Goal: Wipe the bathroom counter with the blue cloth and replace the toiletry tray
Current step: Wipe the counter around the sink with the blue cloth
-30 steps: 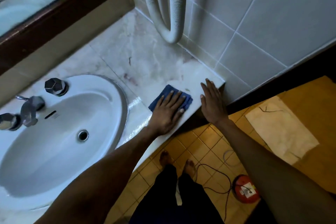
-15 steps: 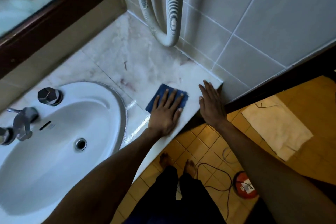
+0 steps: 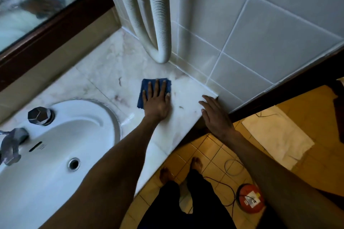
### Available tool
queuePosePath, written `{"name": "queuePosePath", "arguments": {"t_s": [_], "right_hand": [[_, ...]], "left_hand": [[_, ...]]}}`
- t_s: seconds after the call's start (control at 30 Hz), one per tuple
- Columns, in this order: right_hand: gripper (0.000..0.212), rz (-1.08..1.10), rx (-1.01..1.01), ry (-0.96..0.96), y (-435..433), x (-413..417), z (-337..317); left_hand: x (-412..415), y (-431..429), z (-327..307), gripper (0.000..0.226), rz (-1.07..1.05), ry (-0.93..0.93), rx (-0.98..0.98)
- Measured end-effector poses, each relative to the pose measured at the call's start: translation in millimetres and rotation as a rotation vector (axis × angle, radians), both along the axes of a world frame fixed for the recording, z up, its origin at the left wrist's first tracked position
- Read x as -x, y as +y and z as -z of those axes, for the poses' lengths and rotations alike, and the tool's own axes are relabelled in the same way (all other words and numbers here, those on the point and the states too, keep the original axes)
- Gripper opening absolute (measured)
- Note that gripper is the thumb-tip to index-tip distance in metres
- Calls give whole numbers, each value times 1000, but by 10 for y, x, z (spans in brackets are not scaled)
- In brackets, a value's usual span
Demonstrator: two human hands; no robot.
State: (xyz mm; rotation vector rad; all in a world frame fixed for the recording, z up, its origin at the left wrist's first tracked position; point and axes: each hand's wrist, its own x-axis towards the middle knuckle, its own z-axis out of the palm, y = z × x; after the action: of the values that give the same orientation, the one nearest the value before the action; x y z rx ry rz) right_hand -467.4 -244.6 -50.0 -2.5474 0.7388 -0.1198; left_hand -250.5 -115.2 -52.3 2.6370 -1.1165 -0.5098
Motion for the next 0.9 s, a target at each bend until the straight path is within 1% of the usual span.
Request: {"name": "queuePosePath", "arguments": {"t_s": [0.1,0.17,0.27,0.3,0.33,0.37,0.47,0.5,0.57,0.63,0.7,0.77,0.8,0.83,0.9], "right_hand": [[39,7,2,-43,-165,100,-67],[36,-4,16,-82,-252,125,-130],[35,-39,-14,-106,-306,97,-239],[35,-68,-13,-123,-310,65,-253],[33,-107,0,-142,-318,26,-260],[32,-145,17,-159,-322,-17,-250],[29,-194,39,-177,-319,-191,-154],[29,-206,40,-179,-301,-266,-114],[32,-239,43,-163,-245,-418,-54],[36,-271,52,-121,-198,-572,-23],[36,-295,59,-85,-145,-729,13],[35,-318,84,-72,-101,-881,52],[36,-334,96,-70,-94,-949,59],[38,-357,107,-63,-86,-1036,73],[41,-393,139,-48,-94,-1206,91]], "left_hand": [[375,-439,-15,58,77,12,20],[595,-534,-32,58,141,18,51],[766,-274,7,56,414,-50,62],[682,-107,29,56,472,-73,67],[553,61,61,55,472,-98,74],[408,219,86,55,419,-117,71],[32,460,44,56,80,-81,19],[19,455,30,56,-7,-59,5],[210,420,12,57,-111,-36,9],[530,522,-21,58,-112,-37,18],[767,794,-40,57,-26,-45,17],[749,1020,-51,57,63,-68,13],[639,1061,-46,56,70,-84,18],[474,1063,-11,56,27,-96,20],[8,928,65,56,-160,-83,30]]}}
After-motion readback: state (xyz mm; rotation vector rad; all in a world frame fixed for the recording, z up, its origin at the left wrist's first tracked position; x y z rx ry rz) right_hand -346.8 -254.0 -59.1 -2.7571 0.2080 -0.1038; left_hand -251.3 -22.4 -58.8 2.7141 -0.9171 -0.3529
